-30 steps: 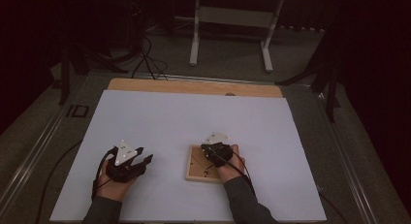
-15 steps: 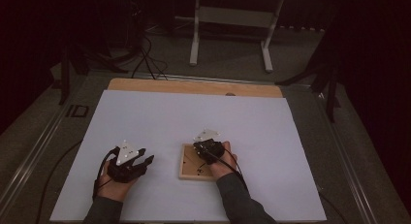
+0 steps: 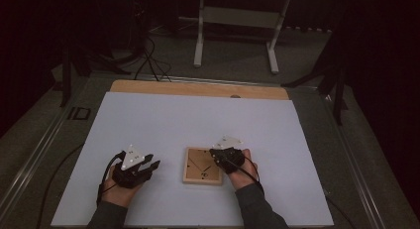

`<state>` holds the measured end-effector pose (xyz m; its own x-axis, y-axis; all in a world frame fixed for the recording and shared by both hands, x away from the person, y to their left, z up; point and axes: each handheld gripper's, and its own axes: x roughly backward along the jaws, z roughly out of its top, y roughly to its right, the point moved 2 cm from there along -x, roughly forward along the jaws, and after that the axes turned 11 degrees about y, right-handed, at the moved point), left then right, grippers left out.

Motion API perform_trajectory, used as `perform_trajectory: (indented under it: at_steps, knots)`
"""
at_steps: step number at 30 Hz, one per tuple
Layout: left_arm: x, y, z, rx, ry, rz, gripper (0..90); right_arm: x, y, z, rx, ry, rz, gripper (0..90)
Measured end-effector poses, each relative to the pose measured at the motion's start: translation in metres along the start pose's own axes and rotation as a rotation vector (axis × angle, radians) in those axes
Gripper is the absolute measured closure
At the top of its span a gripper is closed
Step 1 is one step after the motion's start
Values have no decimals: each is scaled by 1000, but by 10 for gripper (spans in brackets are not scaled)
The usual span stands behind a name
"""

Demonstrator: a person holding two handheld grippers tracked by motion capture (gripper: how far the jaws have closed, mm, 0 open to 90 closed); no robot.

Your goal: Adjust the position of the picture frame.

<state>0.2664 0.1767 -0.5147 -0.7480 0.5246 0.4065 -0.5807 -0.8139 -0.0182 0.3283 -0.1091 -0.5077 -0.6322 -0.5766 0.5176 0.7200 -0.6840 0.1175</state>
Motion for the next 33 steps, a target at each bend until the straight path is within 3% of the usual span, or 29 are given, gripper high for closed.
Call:
perform_trajectory:
  at_steps: [6, 15, 20, 23, 33]
  knots:
    - [-4, 5, 0, -7, -6, -21, 650, 19, 4, -22, -46, -10, 13, 899]
    - [-12, 9, 2, -10, -13, -63, 678, 47, -2, -48, -104, -8, 63, 899]
    - [-21, 8, 6, -32, -12, -83, 705, 58, -10, -52, -90, 3, 90, 899]
    - [-26, 3, 9, -25, -10, -92, 723, 63, -15, -54, -90, 11, 108, 899]
    - [-56, 6, 26, -60, -4, -144, 804, 62, -34, -57, -63, 4, 155, 898]
